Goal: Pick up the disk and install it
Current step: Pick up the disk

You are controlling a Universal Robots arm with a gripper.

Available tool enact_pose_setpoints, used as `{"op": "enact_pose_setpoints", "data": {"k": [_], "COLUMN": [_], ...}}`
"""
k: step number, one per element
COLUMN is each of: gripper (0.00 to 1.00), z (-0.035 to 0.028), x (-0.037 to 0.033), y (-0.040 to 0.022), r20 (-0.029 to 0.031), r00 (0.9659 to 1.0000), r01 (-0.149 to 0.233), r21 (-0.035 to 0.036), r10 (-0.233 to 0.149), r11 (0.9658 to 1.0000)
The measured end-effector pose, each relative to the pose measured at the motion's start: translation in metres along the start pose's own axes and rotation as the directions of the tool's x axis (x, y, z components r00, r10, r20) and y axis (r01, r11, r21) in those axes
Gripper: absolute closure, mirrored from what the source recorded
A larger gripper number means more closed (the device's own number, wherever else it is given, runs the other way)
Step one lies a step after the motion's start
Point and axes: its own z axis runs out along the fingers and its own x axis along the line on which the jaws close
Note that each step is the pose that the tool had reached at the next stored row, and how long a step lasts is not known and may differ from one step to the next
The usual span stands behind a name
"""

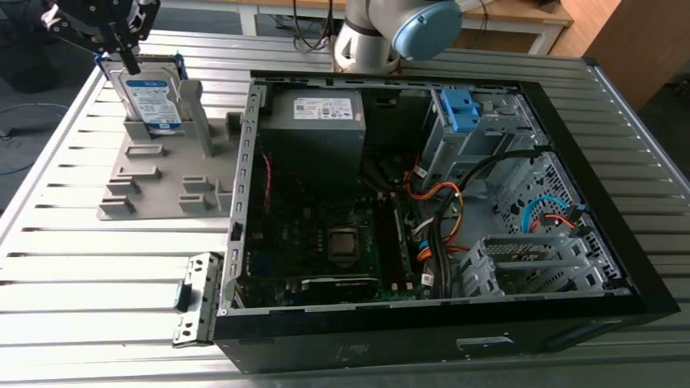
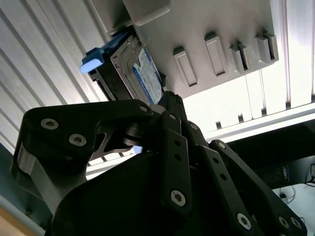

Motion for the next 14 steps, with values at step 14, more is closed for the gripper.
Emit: {"op": "enact_pose_setpoints", "data": {"k": [14], "gripper": [0.89], "z": [0.0], "x": [0.0], "y": [0.0], "r20": [-0.002], "r00": [0.998], "r01": [0.064], "r21": [-0.0017], "r10": [-0.064], "r11": [0.998]}}
